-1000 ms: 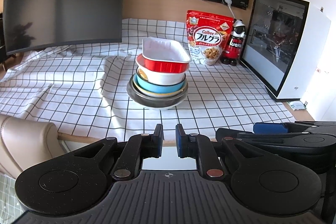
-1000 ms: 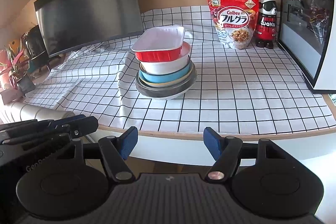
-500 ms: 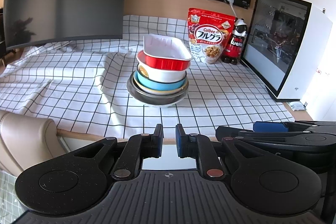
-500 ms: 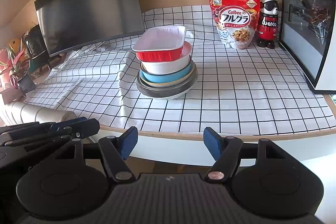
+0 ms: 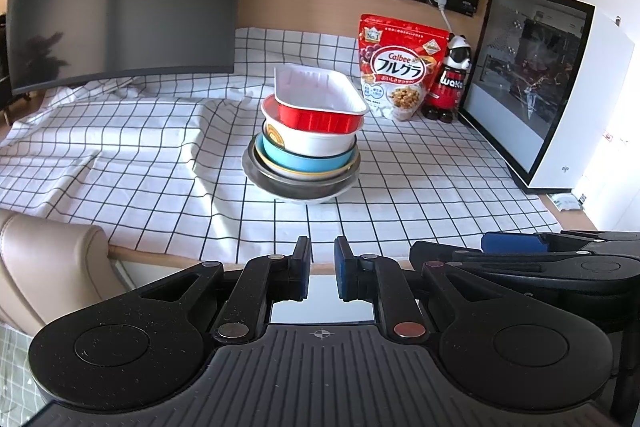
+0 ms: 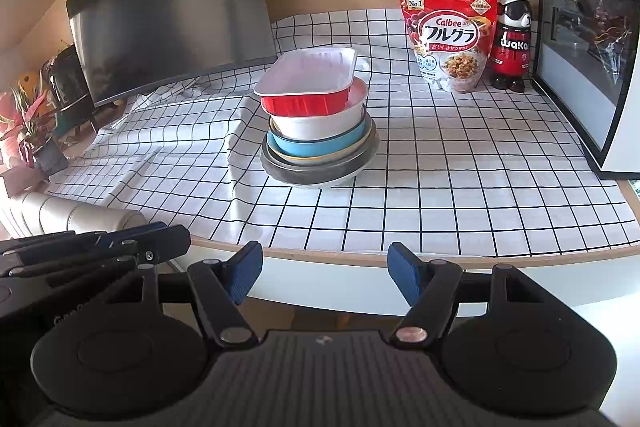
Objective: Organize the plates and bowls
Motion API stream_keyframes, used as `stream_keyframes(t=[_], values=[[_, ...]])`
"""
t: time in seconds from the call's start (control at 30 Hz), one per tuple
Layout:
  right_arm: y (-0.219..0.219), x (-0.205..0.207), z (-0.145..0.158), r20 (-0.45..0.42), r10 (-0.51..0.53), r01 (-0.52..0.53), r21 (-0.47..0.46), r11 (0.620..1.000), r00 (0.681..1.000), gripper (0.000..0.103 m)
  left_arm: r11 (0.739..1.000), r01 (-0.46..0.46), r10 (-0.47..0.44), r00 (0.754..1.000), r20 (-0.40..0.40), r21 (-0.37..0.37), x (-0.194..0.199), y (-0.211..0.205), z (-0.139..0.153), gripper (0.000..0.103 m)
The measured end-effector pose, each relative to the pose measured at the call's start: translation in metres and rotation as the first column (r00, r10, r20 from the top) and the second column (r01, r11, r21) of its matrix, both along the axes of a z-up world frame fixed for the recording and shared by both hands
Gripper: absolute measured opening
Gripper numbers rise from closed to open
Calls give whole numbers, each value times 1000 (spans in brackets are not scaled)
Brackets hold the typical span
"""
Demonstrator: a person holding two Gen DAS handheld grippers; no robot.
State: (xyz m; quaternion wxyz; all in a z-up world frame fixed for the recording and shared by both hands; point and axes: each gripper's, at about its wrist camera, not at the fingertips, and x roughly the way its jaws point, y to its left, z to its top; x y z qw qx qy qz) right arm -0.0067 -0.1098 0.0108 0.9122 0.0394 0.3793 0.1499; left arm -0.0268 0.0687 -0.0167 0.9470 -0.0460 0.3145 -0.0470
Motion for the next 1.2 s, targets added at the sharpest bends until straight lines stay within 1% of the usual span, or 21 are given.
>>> stream_keyframes(t=[1.2], values=[[-3, -1, 2, 5, 12, -12, 2, 1000, 1000, 70, 1000, -23, 23, 1000, -19, -2, -1, 0, -3, 14]])
